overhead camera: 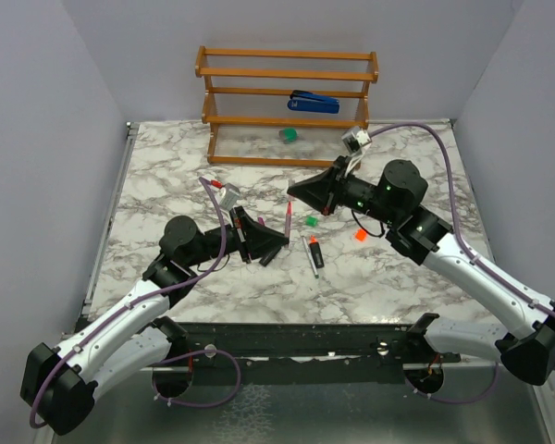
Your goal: Insert the pens into the pen caps
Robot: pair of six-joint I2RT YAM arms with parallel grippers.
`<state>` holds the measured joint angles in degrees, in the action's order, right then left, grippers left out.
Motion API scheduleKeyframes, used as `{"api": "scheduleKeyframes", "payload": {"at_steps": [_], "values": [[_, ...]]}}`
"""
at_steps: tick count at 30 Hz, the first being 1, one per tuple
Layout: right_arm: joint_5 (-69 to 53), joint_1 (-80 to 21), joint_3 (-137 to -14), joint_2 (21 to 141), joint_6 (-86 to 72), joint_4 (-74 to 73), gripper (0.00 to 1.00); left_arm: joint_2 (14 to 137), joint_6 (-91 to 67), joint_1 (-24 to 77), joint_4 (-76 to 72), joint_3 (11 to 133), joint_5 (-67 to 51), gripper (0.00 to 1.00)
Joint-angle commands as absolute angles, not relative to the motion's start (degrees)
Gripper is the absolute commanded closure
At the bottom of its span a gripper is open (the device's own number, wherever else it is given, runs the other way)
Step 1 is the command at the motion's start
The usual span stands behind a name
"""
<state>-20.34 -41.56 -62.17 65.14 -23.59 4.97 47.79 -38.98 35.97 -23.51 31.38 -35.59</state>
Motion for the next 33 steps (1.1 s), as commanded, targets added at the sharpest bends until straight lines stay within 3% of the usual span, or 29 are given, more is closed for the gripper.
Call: {"api": "scheduleKeyframes", "payload": {"at_steps": [1, 33], "values": [[-23.03, -41.67, -59.72, 65.89, -25.6, 7.01, 0.99, 46.92, -38.58, 35.85, -24.81, 30.81, -36.08, 1.0], [-23.71, -41.66, -61.92, 65.26, -29.38, 9.46, 0.99, 45.98, -38.58, 35.86, -24.7, 29.71, -35.95, 1.0]]}}
